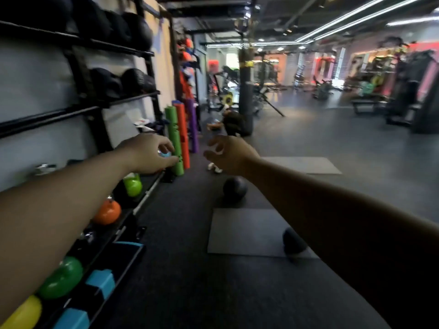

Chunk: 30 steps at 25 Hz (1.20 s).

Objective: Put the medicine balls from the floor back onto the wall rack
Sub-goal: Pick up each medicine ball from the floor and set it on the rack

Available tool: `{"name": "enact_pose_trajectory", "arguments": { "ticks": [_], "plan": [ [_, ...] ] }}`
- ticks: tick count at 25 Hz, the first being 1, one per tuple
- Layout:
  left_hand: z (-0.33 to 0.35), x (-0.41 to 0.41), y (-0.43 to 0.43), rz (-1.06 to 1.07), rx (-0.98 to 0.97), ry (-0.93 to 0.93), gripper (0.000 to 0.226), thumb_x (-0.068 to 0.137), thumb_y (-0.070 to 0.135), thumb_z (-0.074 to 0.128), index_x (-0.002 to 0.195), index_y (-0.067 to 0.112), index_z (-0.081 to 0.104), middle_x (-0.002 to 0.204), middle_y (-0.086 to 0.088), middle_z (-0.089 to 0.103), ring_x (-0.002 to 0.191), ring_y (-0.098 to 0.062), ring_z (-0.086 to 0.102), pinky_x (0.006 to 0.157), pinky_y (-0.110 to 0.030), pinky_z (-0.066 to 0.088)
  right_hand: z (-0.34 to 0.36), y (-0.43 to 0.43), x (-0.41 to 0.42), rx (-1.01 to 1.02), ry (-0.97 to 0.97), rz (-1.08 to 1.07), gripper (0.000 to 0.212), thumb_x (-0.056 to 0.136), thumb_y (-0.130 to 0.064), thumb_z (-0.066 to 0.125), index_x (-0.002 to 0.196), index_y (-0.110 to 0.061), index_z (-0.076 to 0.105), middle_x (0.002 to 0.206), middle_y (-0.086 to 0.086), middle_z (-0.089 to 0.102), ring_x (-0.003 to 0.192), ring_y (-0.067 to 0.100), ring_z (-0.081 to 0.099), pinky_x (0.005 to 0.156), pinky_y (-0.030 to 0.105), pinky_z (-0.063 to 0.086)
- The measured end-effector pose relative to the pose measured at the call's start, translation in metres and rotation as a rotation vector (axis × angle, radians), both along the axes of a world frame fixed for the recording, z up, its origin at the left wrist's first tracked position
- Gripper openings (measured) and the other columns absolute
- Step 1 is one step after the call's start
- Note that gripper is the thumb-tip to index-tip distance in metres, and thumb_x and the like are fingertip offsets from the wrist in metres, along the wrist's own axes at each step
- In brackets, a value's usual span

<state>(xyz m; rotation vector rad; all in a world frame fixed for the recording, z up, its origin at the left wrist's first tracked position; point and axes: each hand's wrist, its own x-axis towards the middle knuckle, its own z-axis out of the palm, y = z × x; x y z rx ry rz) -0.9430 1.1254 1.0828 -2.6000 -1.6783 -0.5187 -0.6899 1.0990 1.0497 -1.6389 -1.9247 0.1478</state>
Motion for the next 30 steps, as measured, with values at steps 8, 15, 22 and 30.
{"name": "enact_pose_trajectory", "arguments": {
  "ticks": [8, 15, 22, 30],
  "plan": [
    [-0.052, 0.170, -0.093, -0.297, -0.089, 0.025, 0.033, 0.087, 0.055, 0.078, 0.110, 0.032, 0.073, 0.106, 0.007, 0.075, 0.095, -0.018, 0.067, 0.084, -0.032, 0.050, -0.078, -0.161, 0.157, -0.090, 0.102, -0.295, 0.041, 0.089, -0.062, 0.064, 0.123, -0.040, 0.062, 0.111, -0.010, 0.065, 0.089, 0.011, 0.064, 0.069, 0.033, 0.051],
    [-0.141, 0.206, -0.201, -0.551, -0.237, 0.129, 0.057, 0.078, 0.078, 0.063, 0.119, 0.038, 0.067, 0.108, 0.013, 0.061, 0.098, -0.017, 0.060, 0.091, -0.037, 0.049, -0.184, -0.336, 0.163, -0.259, 0.126, -0.582, 0.047, 0.094, -0.063, 0.058, 0.130, -0.034, 0.061, 0.120, -0.003, 0.069, 0.102, 0.022, 0.066, 0.086, 0.042, 0.055],
    [-0.231, 0.231, -0.300, -0.675, -0.297, 0.261, 0.054, 0.089, 0.071, 0.063, 0.129, 0.034, 0.066, 0.130, 0.006, 0.069, 0.107, -0.017, 0.062, 0.084, -0.033, 0.039, -0.253, -0.453, 0.156, -0.402, 0.089, -0.696, 0.048, 0.093, -0.061, 0.058, 0.132, -0.032, 0.060, 0.126, -0.002, 0.068, 0.112, 0.024, 0.064, 0.097, 0.048, 0.050],
    [-0.262, 0.307, -0.324, -0.604, -0.343, 0.272, 0.056, 0.089, 0.073, 0.059, 0.131, 0.036, 0.064, 0.129, 0.007, 0.067, 0.103, -0.015, 0.058, 0.086, -0.037, 0.041, -0.282, -0.473, 0.242, -0.435, 0.006, -0.609, 0.047, 0.095, -0.060, 0.056, 0.132, -0.030, 0.060, 0.126, -0.003, 0.068, 0.116, 0.024, 0.062, 0.097, 0.048, 0.048]
  ]
}}
